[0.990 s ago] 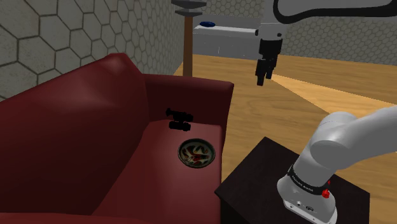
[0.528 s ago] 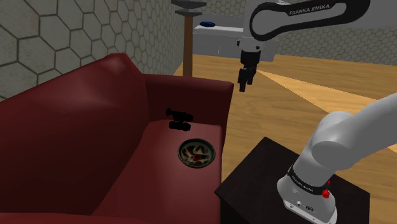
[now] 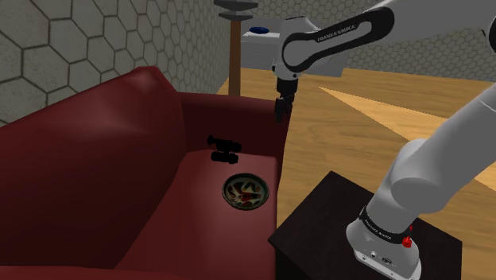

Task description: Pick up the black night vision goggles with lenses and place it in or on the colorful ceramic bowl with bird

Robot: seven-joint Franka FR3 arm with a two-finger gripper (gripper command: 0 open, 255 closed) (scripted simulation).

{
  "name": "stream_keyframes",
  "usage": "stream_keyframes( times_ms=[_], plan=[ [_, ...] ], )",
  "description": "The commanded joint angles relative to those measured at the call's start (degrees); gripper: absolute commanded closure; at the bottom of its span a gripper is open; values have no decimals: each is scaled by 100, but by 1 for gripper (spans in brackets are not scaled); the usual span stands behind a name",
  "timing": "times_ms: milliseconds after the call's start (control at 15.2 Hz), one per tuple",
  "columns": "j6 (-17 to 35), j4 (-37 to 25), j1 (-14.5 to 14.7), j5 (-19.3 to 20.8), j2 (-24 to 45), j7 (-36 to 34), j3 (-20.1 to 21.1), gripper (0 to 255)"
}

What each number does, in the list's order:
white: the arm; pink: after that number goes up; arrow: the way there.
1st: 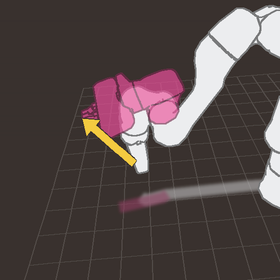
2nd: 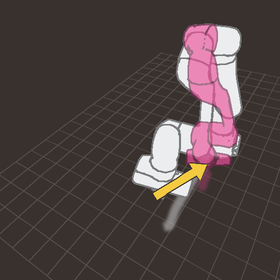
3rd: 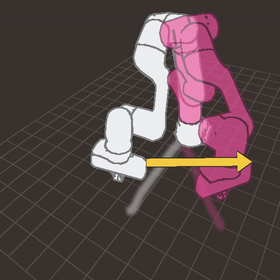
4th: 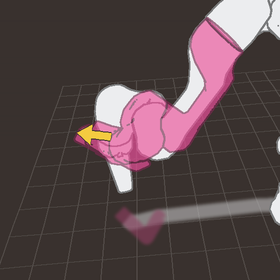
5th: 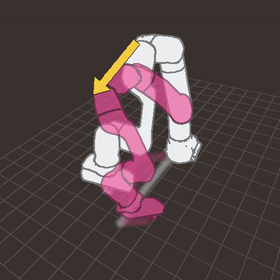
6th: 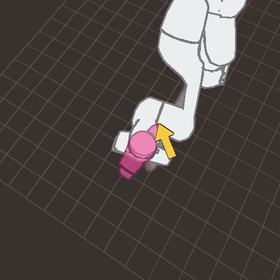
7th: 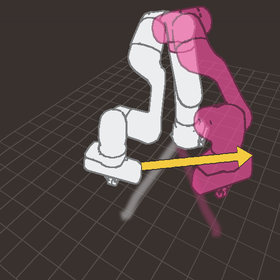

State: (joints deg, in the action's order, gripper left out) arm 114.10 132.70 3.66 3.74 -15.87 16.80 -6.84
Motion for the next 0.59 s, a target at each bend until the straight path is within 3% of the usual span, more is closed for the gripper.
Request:
stream_keyframes(
  times_ms=[0, 528],
  plan=[
    [298, -139, 71, -66, 376, 111, 12, 0],
    [1206, -1053, 242, -365, 1994, 644, 94, 0]
  ],
)
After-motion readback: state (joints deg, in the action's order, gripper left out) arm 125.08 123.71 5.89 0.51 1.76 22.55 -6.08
